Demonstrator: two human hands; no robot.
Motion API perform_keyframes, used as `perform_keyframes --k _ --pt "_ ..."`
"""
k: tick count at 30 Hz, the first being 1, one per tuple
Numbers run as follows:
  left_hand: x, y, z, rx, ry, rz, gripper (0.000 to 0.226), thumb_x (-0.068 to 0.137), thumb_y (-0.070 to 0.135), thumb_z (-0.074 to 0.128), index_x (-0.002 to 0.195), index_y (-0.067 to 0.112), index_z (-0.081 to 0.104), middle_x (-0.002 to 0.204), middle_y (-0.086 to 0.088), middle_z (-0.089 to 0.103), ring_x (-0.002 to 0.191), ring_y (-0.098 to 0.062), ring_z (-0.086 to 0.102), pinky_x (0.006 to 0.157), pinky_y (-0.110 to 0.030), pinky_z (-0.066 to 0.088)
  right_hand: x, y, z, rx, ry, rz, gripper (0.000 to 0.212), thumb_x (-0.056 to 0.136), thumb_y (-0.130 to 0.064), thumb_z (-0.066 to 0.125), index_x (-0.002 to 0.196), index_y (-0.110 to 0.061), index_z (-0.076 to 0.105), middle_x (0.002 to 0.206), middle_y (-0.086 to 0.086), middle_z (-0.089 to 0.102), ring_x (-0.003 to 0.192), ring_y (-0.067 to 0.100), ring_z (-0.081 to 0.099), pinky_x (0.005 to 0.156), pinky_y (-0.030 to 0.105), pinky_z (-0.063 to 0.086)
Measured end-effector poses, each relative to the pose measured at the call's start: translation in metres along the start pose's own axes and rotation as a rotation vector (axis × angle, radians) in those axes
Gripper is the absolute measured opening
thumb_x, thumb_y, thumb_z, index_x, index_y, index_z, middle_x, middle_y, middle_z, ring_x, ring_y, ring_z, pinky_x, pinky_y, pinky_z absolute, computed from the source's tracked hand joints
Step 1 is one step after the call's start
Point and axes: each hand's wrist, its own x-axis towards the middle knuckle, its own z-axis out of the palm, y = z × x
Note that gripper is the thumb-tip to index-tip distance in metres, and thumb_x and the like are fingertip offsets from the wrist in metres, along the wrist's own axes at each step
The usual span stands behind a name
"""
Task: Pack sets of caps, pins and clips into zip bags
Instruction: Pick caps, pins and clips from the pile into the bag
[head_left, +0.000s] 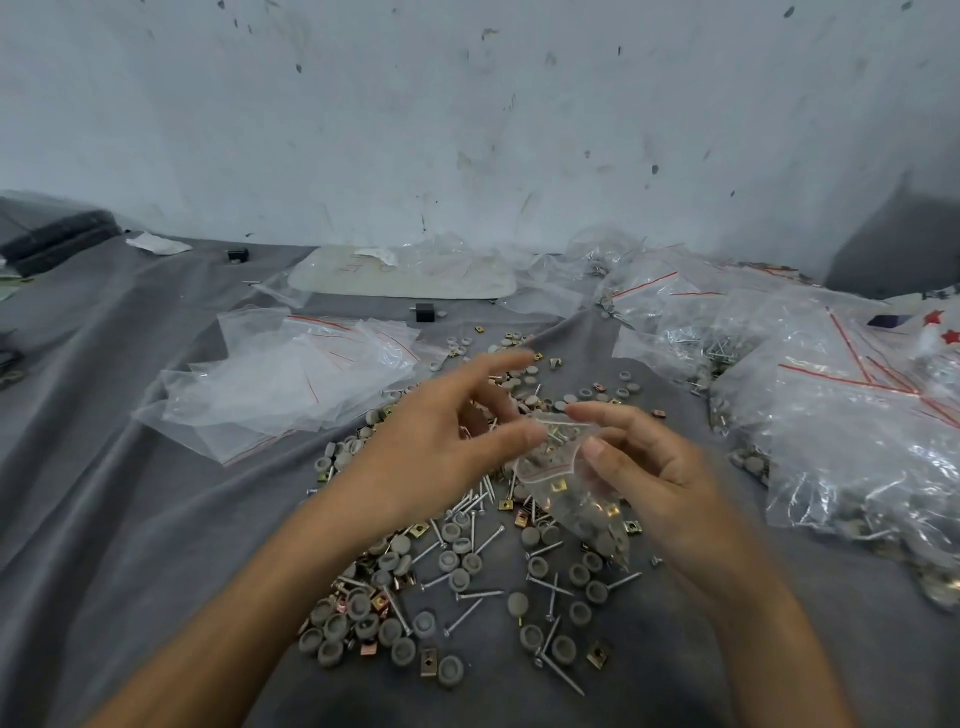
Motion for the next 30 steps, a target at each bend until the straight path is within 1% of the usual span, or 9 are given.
perform_keyframes --k 2,4,6,12,17,21,26,28,30 --pt "0.003 -0.005 -0.009 -0.076 0.151 -0.003 0.028 0.092 0.037 0.068 0.118 0.043 0.061 0.092 0.014 0.068 0.073 0.0 0.062 0.062 -0.016 0.051 0.0 -0.001 -0.001 0.022 0.019 -0.002 0.029 0.083 -0.036 0.065 0.11 -0.04 0.075 0.092 0.005 0.068 0.08 0.012 0.063 0.073 0.022 0.052" --pt "0.007 -0.014 -0.02 -0.041 0.282 -0.018 0.006 0.095 0.032 0.067 0.1 0.033 0.067 0.078 0.013 0.065 0.067 0.001 0.056 0.059 -0.017 0.047 0.001 -0.001 -0.002 0.035 0.031 -0.001 0.03 0.082 -0.036 0.066 0.11 -0.038 0.076 0.09 0.005 0.068 0.079 0.011 0.063 0.071 0.022 0.052" --pt "0.009 -0.028 -0.028 0.093 0.291 -0.054 0.007 0.095 0.033 0.067 0.088 0.03 0.068 0.07 0.017 0.061 0.062 0.0 0.052 0.06 -0.021 0.043 0.001 -0.001 -0.002 0.041 0.039 -0.004 0.031 0.082 -0.037 0.066 0.111 -0.036 0.076 0.088 0.003 0.068 0.078 0.011 0.062 0.07 0.022 0.051" --pt "0.006 -0.057 -0.026 0.65 -0.021 -0.186 0.009 0.096 0.037 0.064 0.088 0.035 0.064 0.083 0.019 0.064 0.073 0.003 0.056 0.061 -0.023 0.039 0.002 0.002 -0.002 0.042 0.035 -0.011 0.03 0.084 -0.037 0.067 0.112 -0.035 0.075 0.087 0.004 0.067 0.077 0.012 0.062 0.069 0.02 0.05" --pt "0.001 -0.074 -0.02 0.905 -0.157 -0.233 0.015 0.094 0.051 0.062 0.095 0.036 0.06 0.089 0.018 0.058 0.085 -0.008 0.054 0.063 -0.029 0.038 0.002 0.003 -0.003 0.046 0.032 -0.007 0.03 0.084 -0.036 0.066 0.113 -0.035 0.075 0.088 0.005 0.068 0.077 0.013 0.063 0.07 0.021 0.051" --pt "0.001 -0.077 -0.019 0.89 -0.122 -0.25 0.019 0.097 0.052 0.058 0.093 0.034 0.064 0.087 0.016 0.063 0.086 -0.008 0.06 0.064 -0.03 0.047 0.002 0.003 -0.002 0.028 0.029 0.0 0.03 0.083 -0.037 0.066 0.112 -0.036 0.075 0.09 0.011 0.068 0.078 0.015 0.063 0.07 0.023 0.051" --pt "-0.001 -0.073 -0.013 0.997 -0.102 -0.18 0.016 0.102 0.034 0.05 0.102 0.029 0.065 0.105 0.011 0.065 0.102 -0.013 0.059 0.078 -0.031 0.05 0.002 0.002 -0.003 0.038 0.027 -0.008 0.029 0.084 -0.035 0.066 0.111 -0.036 0.076 0.09 0.015 0.067 0.078 0.015 0.063 0.071 0.023 0.052" --pt "-0.002 -0.065 -0.014 0.817 0.012 -0.156 0.015 0.103 0.035 0.051 0.101 0.03 0.065 0.099 0.016 0.063 0.095 -0.004 0.059 0.079 -0.031 0.052 0.002 0.001 -0.003 0.048 0.033 -0.009 0.029 0.083 -0.035 0.067 0.11 -0.036 0.076 0.091 0.017 0.067 0.078 0.015 0.063 0.071 0.023 0.052" --pt "0.0 -0.049 -0.014 0.538 0.134 -0.1 0.012 0.101 0.037 0.056 0.096 0.033 0.066 0.085 0.02 0.063 0.081 0.003 0.058 0.068 -0.02 0.047 0.002 0.001 -0.004 0.049 0.037 -0.006 0.029 0.083 -0.034 0.067 0.11 -0.036 0.076 0.089 0.012 0.067 0.078 0.014 0.064 0.071 0.022 0.052"
